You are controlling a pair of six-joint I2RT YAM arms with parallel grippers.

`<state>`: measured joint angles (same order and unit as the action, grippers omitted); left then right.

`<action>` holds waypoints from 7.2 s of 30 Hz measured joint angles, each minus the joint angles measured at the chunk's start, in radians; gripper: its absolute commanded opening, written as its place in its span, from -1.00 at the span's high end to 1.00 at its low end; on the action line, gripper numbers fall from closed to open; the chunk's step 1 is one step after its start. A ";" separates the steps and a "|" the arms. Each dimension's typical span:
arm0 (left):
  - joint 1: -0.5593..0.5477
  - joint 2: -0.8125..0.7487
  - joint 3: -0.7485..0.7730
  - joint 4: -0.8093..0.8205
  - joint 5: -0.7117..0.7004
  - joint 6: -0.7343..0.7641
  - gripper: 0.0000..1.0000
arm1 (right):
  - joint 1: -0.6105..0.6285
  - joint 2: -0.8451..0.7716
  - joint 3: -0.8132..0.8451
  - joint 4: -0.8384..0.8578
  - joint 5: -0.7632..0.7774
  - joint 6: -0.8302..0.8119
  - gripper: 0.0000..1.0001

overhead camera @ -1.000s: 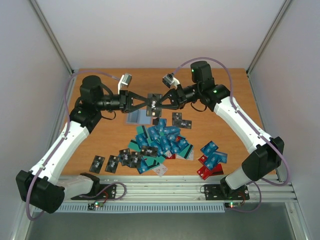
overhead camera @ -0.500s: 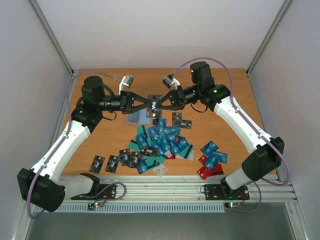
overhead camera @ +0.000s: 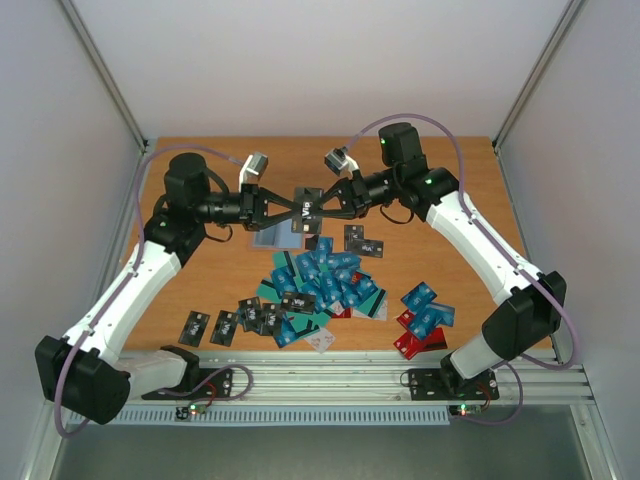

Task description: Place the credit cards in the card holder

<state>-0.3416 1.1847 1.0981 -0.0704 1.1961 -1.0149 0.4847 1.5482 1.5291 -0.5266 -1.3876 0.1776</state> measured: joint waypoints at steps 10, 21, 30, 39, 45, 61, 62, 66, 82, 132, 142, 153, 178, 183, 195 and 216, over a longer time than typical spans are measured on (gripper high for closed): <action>0.001 0.023 0.039 -0.143 -0.062 0.085 0.99 | 0.000 0.017 0.001 0.002 0.069 0.005 -0.20; 0.116 0.174 0.058 -0.346 -0.245 0.369 1.00 | 0.000 0.180 -0.081 -0.068 0.337 0.034 -0.14; 0.227 0.282 0.031 -0.352 -0.334 0.484 1.00 | 0.000 0.236 -0.079 -0.132 0.494 0.030 -0.11; 0.283 0.380 0.031 -0.325 -0.339 0.547 1.00 | 0.000 0.317 -0.058 -0.151 0.543 0.029 -0.06; 0.288 0.463 0.031 -0.301 -0.332 0.570 0.99 | 0.000 0.426 0.048 -0.183 0.558 0.019 -0.01; 0.296 0.644 0.086 -0.271 -0.320 0.613 0.99 | 0.000 0.799 0.519 -0.404 0.579 -0.091 0.12; 0.296 0.654 0.086 -0.269 -0.322 0.621 1.00 | 0.000 0.814 0.532 -0.414 0.579 -0.096 0.13; 0.296 0.681 0.086 -0.270 -0.331 0.640 1.00 | 0.000 0.857 0.565 -0.452 0.574 -0.108 0.20; 0.296 0.730 0.082 -0.248 -0.377 0.686 1.00 | 0.000 0.978 0.630 -0.496 0.569 -0.112 0.27; 0.296 0.787 0.003 -0.141 -0.309 0.655 1.00 | -0.002 1.009 0.645 -0.530 0.562 -0.180 0.32; 0.296 0.820 0.035 -0.210 -0.273 0.653 1.00 | -0.002 1.011 0.645 -0.530 0.559 -0.179 0.33; 0.293 0.848 0.085 -0.283 -0.249 0.684 1.00 | -0.003 1.014 0.647 -0.530 0.553 -0.179 0.35; 0.251 0.951 0.217 -0.393 -0.198 0.764 0.99 | -0.003 1.020 0.662 -0.549 0.560 -0.180 0.37; 0.238 0.955 0.233 -0.411 -0.211 0.770 1.00 | -0.004 1.020 0.663 -0.556 0.562 -0.180 0.38; 0.192 0.956 0.264 -0.438 -0.274 0.753 0.86 | -0.008 1.021 0.664 -0.563 0.565 -0.180 0.41; 0.129 0.955 0.370 -0.615 -0.524 0.642 0.62 | -0.006 1.020 0.668 -0.567 0.581 -0.157 0.47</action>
<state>-0.2127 2.1399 1.4685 -0.6857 0.6720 -0.3725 0.4782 2.5687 2.1967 -1.0939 -0.8070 0.0208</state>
